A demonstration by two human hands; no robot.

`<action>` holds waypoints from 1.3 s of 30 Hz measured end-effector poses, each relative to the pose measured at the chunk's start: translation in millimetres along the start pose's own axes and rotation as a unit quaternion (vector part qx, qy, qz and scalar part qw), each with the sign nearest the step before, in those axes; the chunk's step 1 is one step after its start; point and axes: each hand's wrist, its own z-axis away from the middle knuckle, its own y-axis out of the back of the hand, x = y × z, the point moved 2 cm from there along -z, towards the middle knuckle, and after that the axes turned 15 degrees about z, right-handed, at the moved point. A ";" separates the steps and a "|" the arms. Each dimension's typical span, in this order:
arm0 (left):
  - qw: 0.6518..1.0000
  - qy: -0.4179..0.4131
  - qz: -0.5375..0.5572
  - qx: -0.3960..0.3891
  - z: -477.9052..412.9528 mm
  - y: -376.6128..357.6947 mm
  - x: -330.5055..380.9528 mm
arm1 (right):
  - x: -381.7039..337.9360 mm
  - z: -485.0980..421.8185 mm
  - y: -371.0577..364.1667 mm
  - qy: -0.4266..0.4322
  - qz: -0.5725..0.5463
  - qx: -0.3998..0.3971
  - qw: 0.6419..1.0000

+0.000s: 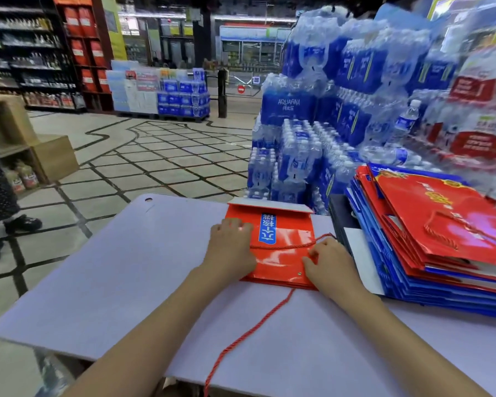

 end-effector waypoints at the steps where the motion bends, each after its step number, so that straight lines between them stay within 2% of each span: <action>1: 0.998 -0.031 0.043 -0.020 -9.1 -5.0 8.5 | 0.6 -0.1 -0.8 0.000 -0.008 0.011 1.000; 3: 0.988 -0.065 0.117 -0.073 -26.0 -18.3 24.9 | 2.6 0.5 -4.1 -0.004 -0.012 0.032 0.999; 5: 0.984 -0.081 0.122 -0.103 -39.1 -33.4 35.3 | 3.9 0.8 -7.7 -0.005 -0.001 0.045 0.999; 7: 0.984 -0.085 0.124 -0.094 -48.1 -44.2 38.5 | 4.4 -0.6 -9.4 -0.003 0.006 0.049 0.999; 10: 0.976 -0.088 0.184 -0.077 -53.8 -51.0 34.2 | 4.9 -2.6 -10.7 0.001 0.003 0.056 0.998; 12: 0.971 -0.104 0.194 -0.095 -54.5 -46.4 28.2 | 4.3 -3.5 -10.8 -0.003 -0.003 0.054 0.999; 16: 0.957 -0.120 0.193 -0.180 -50.9 -23.4 2.9 | 3.4 -3.0 -6.9 -0.016 -0.048 0.041 0.998; 18: 0.955 -0.105 0.197 -0.195 -45.5 -12.0 -13.2 | 2.8 -3.2 -7.6 -0.002 -0.023 0.028 0.999; 21: 0.956 -0.064 0.203 -0.204 -38.9 -0.5 -28.6 | 0.9 -3.3 -10.2 0.016 0.007 0.019 1.000; 26: 0.961 -0.039 0.194 -0.193 -36.1 -0.6 -29.8 | 5.2 -1.8 -10.6 0.030 -0.024 0.044 0.998; 30: 0.961 -0.037 0.196 -0.190 -33.5 -0.6 -28.0 | 0.6 4.9 -0.5 0.055 -0.120 0.088 0.987; 32: 0.961 -0.036 0.201 -0.187 -32.7 0.0 -28.1 | -4.2 10.9 3.8 0.078 -0.164 0.066 0.981; 35: 0.962 -0.038 0.197 -0.186 -32.6 -0.4 -29.8 | -6.1 16.8 2.7 0.112 -0.158 0.012 0.981; 39: 0.964 -0.045 0.183 -0.186 -32.8 -0.7 -29.2 | -7.6 17.4 0.2 0.153 -0.156 0.007 0.976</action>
